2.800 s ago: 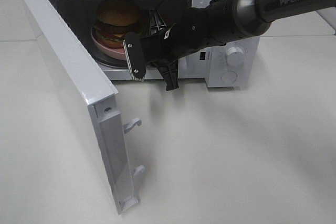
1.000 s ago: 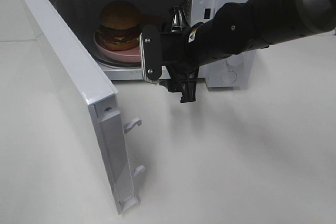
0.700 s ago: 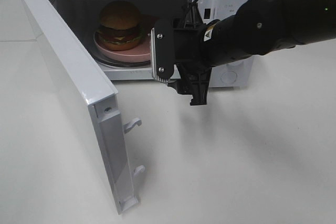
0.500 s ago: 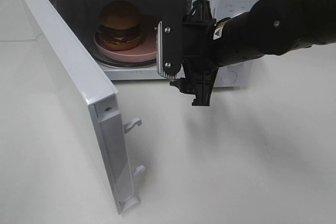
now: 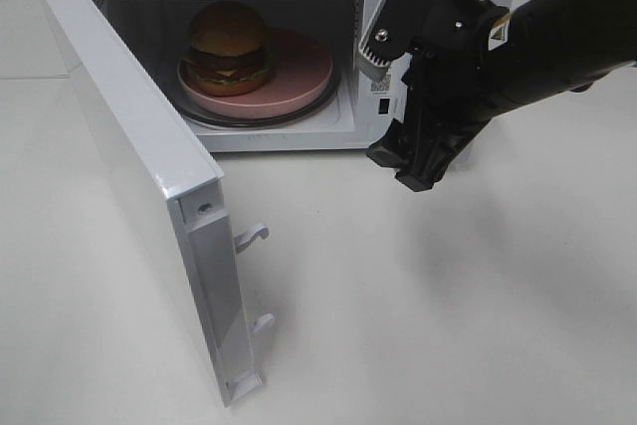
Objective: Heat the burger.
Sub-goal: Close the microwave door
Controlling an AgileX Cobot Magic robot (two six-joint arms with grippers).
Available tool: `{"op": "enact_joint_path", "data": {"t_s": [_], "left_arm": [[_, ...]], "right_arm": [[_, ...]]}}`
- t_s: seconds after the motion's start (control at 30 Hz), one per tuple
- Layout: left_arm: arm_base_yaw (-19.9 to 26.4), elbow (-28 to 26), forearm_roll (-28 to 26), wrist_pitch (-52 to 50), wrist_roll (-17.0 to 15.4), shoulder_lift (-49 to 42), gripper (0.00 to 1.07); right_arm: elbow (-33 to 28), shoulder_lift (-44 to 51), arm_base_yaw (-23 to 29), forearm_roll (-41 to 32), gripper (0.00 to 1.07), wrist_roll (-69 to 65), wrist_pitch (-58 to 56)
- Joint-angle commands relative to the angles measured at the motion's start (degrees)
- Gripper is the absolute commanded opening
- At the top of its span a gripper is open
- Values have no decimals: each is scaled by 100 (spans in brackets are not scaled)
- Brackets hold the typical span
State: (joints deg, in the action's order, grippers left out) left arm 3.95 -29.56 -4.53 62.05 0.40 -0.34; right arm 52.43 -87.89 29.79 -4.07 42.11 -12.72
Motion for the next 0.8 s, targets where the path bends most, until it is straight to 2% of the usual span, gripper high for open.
{"op": "enact_joint_path", "data": {"t_s": [0.03,0.33,0.4,0.5,0.63,0.8], "left_arm": [[-11,11,-29,-92,11,-69,100],[-11,11,-29,-92,11,-69,100],[-11,11,-29,-92,11,-69,100],[-11,11,-29,-92,11,-69,100],[-11,11,-29,-92,11,-69,100],[-11,11,-29,-92,11,-69,100]], "right_arm": [[0,315,-178,183,77,-1197,-808],[0,716,-693,281,77,-2435,-1931],[0,963,-1060,350,77,-2991,-2469],[0,1037,-1169,350,77,-3071,-2567],[0,1444,-1667,407,77,-3535,-2985],[0,1948,-1977,619,77,-4011,-3392]]}}
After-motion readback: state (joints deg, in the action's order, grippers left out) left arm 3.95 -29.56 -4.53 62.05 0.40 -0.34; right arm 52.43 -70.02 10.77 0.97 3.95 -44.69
